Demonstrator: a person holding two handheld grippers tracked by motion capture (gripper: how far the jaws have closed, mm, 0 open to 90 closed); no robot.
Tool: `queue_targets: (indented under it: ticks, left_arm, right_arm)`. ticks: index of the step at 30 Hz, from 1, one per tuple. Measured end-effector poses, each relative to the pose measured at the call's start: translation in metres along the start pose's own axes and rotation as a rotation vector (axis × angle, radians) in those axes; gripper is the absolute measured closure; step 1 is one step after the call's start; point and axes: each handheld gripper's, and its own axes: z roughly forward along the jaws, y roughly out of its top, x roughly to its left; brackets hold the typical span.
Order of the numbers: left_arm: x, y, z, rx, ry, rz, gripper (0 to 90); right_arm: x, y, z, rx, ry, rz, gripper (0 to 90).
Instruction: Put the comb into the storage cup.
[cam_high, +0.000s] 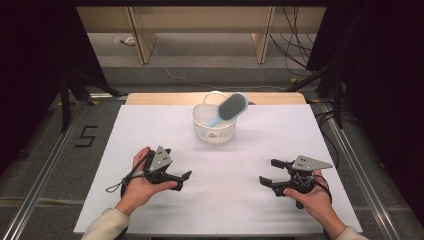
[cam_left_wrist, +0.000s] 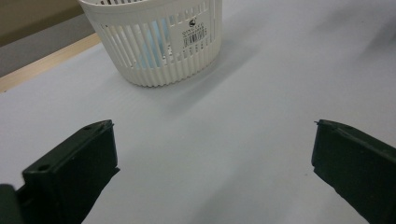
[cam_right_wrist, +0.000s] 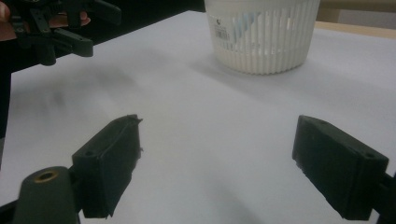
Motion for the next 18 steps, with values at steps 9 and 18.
queue_targets:
  ticks: [9,18]
  left_arm:
    - [-0.002,-0.011,-0.006,0.017,-0.002,-0.007,0.0]
    - [-0.005,-0.018,-0.011,0.026,0.000,-0.007,0.0]
  right_arm:
    - [0.000,0.000,0.000,0.000,0.001,-0.001,16.2]
    - [0.000,0.000,0.000,-0.002,0.000,-0.002,16.2]
